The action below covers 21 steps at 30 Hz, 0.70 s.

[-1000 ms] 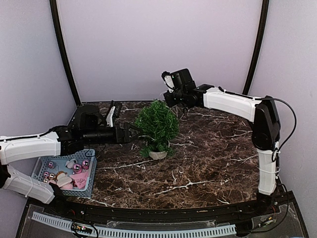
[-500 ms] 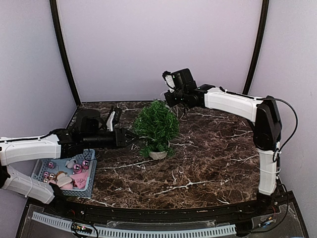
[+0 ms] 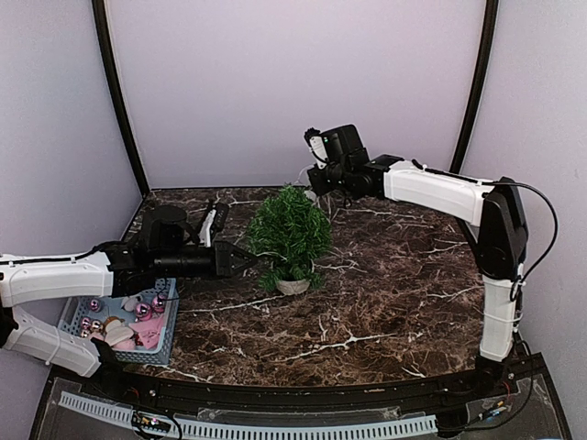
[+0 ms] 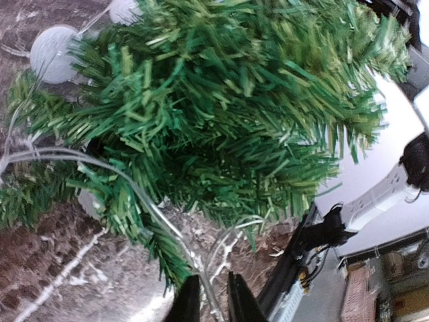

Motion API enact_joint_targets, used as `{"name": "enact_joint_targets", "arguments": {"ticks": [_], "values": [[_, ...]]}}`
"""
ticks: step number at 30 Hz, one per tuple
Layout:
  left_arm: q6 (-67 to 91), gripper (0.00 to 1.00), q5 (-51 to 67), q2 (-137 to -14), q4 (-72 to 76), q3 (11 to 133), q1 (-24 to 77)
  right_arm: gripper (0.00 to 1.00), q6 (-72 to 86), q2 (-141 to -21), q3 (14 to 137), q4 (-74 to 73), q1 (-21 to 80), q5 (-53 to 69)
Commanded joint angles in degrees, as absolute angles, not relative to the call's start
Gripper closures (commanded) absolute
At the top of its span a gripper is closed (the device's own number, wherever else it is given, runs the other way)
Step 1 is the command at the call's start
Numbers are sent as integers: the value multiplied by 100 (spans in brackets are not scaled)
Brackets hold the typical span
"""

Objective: Decorate the small christmas tree
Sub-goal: Wrap the side of the string light in the gap of the branches.

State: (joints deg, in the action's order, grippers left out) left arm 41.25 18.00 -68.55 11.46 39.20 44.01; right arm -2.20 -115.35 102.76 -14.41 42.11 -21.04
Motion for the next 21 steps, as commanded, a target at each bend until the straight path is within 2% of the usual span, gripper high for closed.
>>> {"name": "enact_joint_targets", "arguments": {"ticks": [1,15,21], "values": [[4121,98,1735,-6820,1300,3861,4415,100,-81,-11210,10102,-1138,4209,-2205],[4032,100,1663,-6903,1312,3561,4417,100,0,-11074,9820,-1072,4205,-2336],[3821,100,1755,-7188,1455,3825,4416,100,314,-11060,9794,-1158,4201,-2614]]}}
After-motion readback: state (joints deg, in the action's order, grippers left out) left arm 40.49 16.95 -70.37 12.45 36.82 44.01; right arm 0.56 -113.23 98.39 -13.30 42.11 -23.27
